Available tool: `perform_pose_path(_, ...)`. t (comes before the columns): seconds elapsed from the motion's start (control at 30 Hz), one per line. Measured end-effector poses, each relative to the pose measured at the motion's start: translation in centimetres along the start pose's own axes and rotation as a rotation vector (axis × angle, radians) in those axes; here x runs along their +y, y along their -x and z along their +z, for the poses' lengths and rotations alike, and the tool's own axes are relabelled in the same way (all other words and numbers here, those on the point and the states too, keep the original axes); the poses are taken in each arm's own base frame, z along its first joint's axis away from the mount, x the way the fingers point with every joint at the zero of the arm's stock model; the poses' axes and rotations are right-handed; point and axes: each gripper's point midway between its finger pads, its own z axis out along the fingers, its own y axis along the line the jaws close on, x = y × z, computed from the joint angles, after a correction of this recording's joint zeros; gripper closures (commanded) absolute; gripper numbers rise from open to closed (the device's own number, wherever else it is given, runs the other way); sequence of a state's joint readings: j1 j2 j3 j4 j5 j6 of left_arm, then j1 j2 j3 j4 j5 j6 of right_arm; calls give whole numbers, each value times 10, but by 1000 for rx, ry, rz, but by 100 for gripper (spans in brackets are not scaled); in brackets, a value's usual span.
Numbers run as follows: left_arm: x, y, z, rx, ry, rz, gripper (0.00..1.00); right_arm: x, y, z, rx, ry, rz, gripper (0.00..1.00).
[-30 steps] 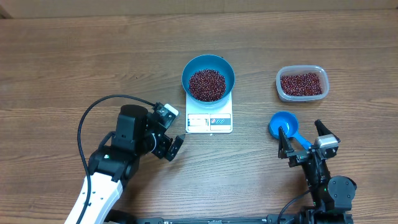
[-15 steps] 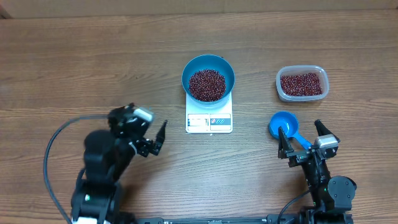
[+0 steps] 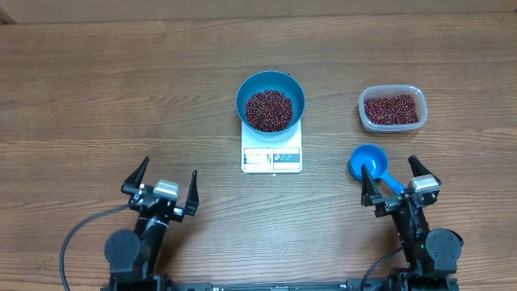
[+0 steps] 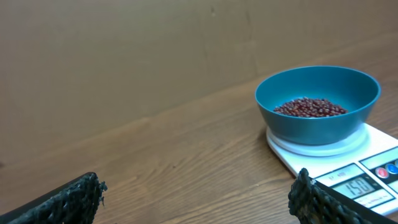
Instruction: Scoop item into bowl and weigh 150g on scale
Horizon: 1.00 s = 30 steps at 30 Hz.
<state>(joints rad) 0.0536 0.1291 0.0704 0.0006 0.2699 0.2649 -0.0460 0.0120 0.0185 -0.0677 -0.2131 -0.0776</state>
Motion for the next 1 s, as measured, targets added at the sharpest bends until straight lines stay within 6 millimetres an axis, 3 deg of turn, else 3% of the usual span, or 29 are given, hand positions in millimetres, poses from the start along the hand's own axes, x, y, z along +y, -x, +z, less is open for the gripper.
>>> perform_pose_path(0.17, -1, -15, -3, 4, 21, 0, 0, 0, 0, 0, 0, 0, 0, 0)
perform_pose_path(0.43, 16, -26, -5, 50, 125, -26, 0, 0, 0, 0, 0, 0, 0, 0)
perform_pose_path(1.0, 23, -29, -6, 61, 169, -56, 0, 0, 0, 0, 0, 0, 0, 0)
